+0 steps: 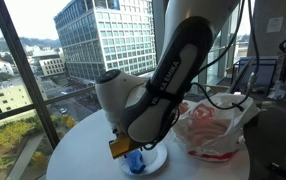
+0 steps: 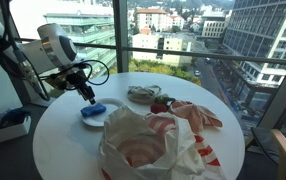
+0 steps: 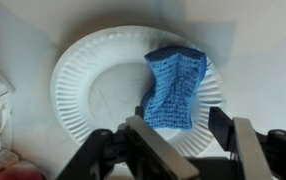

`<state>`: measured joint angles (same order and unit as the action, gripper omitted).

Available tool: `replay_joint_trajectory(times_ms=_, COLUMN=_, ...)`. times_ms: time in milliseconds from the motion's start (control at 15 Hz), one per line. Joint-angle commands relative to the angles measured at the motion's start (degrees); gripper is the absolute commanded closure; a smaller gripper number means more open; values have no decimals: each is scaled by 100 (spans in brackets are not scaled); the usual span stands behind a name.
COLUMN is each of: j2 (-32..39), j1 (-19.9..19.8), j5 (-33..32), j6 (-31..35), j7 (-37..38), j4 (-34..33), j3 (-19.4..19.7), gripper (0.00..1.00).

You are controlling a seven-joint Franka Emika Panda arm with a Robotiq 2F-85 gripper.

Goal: Use the blue sponge to wipe the white plate.

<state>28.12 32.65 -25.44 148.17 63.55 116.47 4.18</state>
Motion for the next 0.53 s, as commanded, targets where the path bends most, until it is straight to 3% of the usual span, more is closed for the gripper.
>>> replay_joint_trajectory(times_ms=0, j2=-939, j1=-286, j5=139, j6=-638, j7=-344, j4=368, j3=-273, gripper=1)
replay_joint_trajectory(times_ms=200, j2=-1504, j1=-620, j5=209, j6=-953, j7=-417, j4=576, j3=-513, gripper=0)
replay_joint_trajectory(times_ms=467, j2=-1833, j1=-1137, j5=648, j6=-821, j7=-788, j4=841, j3=-835, gripper=0)
